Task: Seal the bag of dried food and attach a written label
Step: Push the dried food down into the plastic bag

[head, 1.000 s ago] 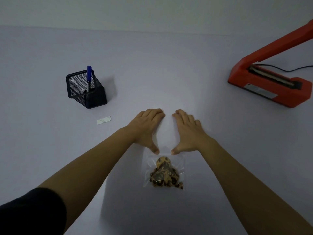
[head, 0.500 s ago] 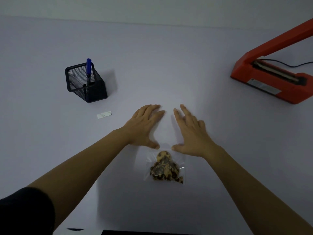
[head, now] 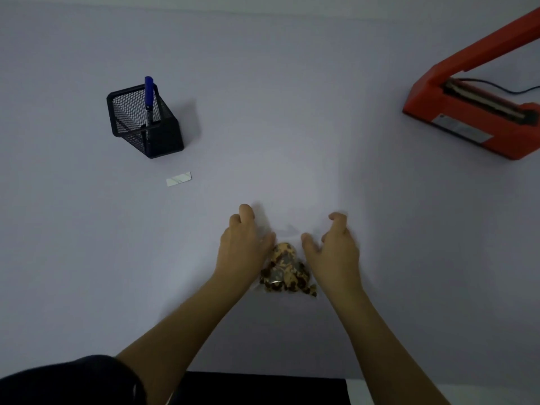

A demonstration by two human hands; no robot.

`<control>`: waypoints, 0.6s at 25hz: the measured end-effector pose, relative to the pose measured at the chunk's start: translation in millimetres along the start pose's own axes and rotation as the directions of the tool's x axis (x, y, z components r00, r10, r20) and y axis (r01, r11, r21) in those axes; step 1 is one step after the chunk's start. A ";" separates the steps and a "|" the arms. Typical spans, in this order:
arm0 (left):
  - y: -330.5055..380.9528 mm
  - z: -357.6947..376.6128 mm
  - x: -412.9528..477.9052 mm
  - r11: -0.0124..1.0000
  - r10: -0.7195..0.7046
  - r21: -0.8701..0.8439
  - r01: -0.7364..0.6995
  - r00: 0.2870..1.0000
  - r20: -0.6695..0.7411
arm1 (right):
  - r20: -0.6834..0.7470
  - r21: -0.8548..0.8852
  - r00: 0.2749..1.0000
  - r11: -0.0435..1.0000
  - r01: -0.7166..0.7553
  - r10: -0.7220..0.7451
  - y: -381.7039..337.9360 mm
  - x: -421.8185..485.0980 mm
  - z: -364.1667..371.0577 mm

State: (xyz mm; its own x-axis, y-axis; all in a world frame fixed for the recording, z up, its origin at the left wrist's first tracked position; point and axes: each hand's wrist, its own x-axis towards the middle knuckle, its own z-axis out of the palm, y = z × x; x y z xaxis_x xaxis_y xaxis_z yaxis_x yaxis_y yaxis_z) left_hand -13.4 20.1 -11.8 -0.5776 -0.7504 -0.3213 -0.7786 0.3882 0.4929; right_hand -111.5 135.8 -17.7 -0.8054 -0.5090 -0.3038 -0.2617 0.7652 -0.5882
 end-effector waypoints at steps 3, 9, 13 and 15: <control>5.4 3.0 -7.3 0.995 -0.084 -0.052 0.082 0.996 -0.037 | -0.042 -0.011 0.998 0.999 0.050 -0.050 -1.8 -7.3 8.6; 5.2 7.1 -10.5 0.972 -0.194 -0.141 0.188 0.981 -0.026 | -0.050 0.133 0.998 0.990 0.047 -0.041 1.0 -14.4 15.5; 2.4 13.6 -13.4 0.974 -0.190 -0.129 0.184 0.981 -0.039 | -0.083 0.085 0.991 0.989 0.117 -0.110 -1.9 -17.5 19.0; 3.0 15.9 -18.0 0.989 -0.136 -0.069 0.131 0.987 -0.080 | -0.058 0.110 0.993 0.988 0.110 -0.104 -1.9 -17.3 18.6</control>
State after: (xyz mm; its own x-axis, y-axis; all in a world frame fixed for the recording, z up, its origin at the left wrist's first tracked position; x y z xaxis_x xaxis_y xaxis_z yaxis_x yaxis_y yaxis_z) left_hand -9.3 43.3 -17.4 -0.4447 -0.8366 -0.3198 -0.8287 0.2488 0.5014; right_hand -87.2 135.9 -25.3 -0.8031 -0.5623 -0.1973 -0.2887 0.6568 -0.6966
